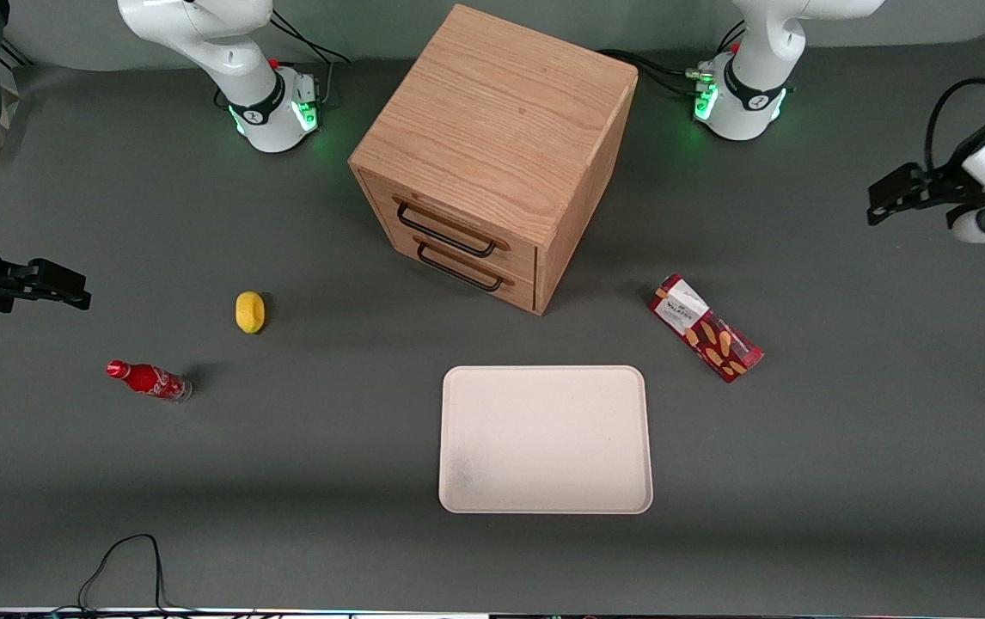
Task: Place red cookie box on tray
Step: 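Move the left gripper down over the red tartan shortbread box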
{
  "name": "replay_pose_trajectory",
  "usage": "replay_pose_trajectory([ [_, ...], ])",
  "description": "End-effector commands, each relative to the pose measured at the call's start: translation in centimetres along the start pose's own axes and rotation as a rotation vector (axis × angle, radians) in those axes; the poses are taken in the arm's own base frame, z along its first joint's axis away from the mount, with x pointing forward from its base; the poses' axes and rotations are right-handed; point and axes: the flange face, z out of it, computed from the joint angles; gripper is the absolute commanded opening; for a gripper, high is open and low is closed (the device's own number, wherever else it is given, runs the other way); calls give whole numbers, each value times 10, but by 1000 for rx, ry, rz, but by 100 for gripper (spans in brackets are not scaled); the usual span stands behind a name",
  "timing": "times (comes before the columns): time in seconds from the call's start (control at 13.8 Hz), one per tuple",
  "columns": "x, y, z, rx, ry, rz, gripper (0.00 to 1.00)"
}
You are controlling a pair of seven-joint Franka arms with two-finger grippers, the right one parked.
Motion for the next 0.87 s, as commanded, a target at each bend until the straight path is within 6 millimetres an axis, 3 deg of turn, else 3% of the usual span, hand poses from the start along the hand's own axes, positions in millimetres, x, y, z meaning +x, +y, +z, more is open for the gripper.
replay_pose_trajectory([
  [0.0,1,-13,-3,-14,-13,74,100],
  [0.14,5,-13,4,-12,-22,85,100],
  [0.29,19,-8,27,-18,-17,58,100],
  [0.43,35,0,60,-12,7,-8,100],
  [0.58,48,24,100,-6,29,-67,100],
  [0.8,65,46,155,-24,25,-392,100],
])
